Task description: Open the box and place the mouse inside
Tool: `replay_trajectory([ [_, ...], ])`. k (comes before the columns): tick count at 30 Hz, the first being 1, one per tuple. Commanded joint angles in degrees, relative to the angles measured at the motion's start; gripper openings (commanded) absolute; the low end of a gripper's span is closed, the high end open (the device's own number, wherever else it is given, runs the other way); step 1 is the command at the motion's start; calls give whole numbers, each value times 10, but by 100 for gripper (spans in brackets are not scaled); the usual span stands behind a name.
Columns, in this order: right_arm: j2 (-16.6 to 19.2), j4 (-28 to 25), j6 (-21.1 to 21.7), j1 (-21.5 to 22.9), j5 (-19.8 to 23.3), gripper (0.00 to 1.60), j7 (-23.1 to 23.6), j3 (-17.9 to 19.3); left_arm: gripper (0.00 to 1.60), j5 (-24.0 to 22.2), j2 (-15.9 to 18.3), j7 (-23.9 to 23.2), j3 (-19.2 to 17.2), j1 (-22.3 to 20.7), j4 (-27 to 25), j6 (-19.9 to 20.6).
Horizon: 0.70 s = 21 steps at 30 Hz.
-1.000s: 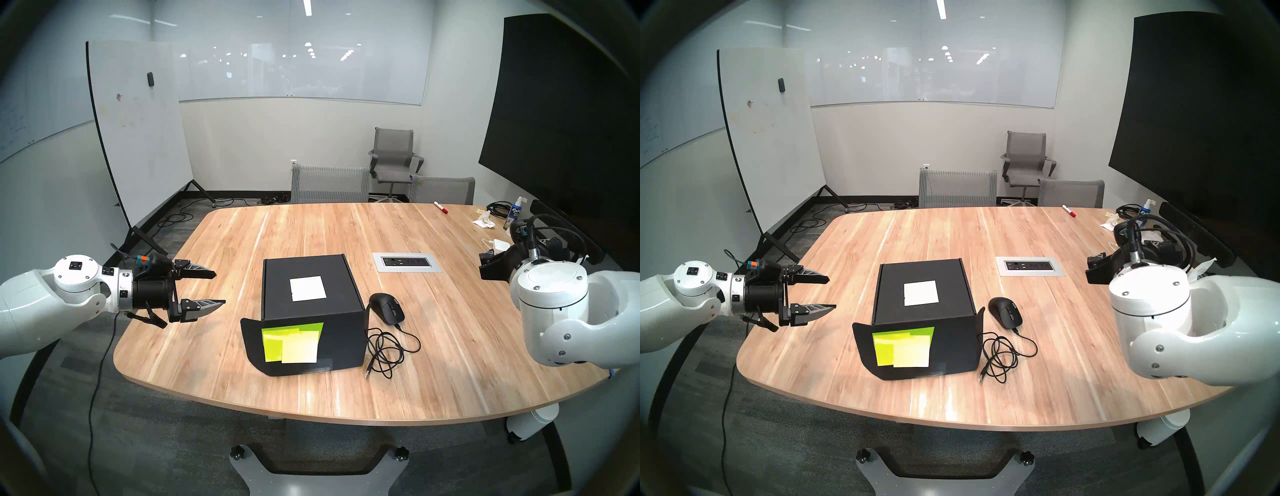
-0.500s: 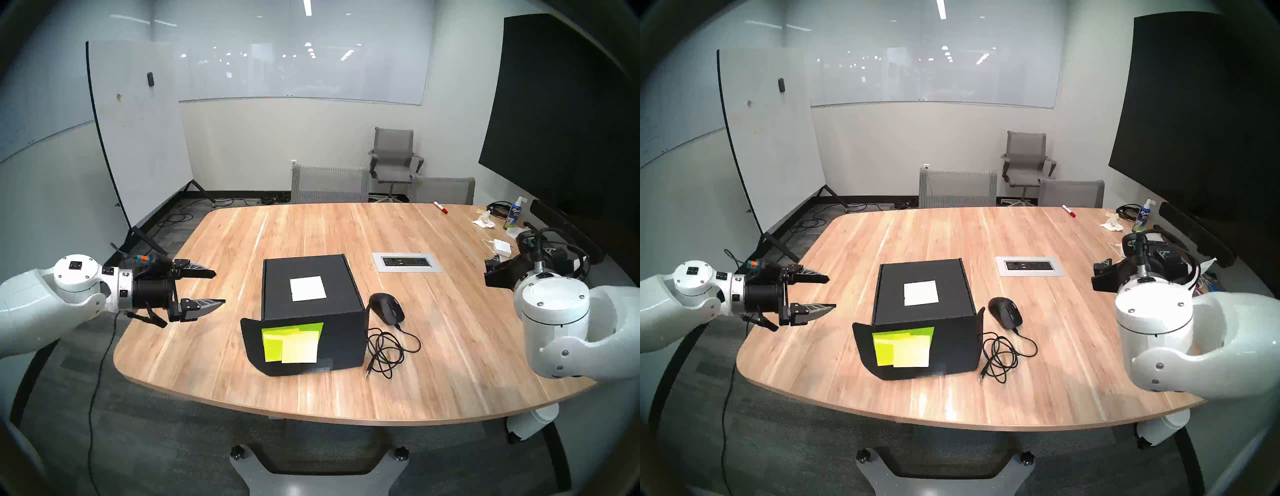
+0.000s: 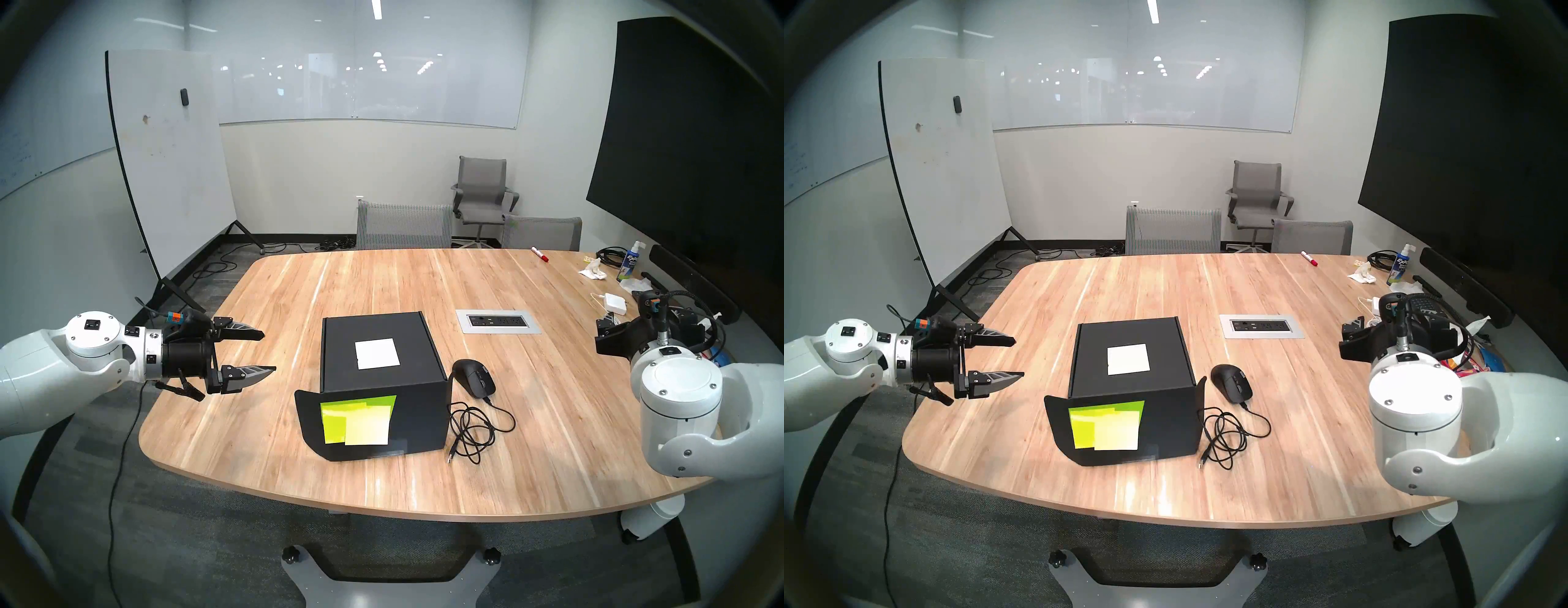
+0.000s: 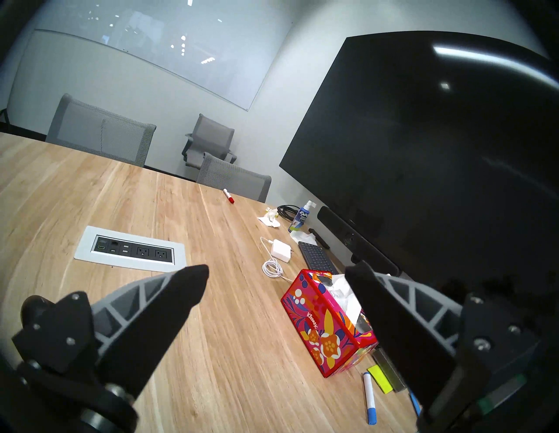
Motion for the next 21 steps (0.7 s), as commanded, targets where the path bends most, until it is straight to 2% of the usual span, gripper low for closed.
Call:
replay_trajectory([
  [1, 2, 0, -16, 4, -40, 160, 1, -5, 160, -1, 1, 0, -7, -8, -1, -2],
  [21, 3, 3, -68, 7, -139, 160, 0, -43, 160, -1, 1, 1, -6, -9, -2, -2],
])
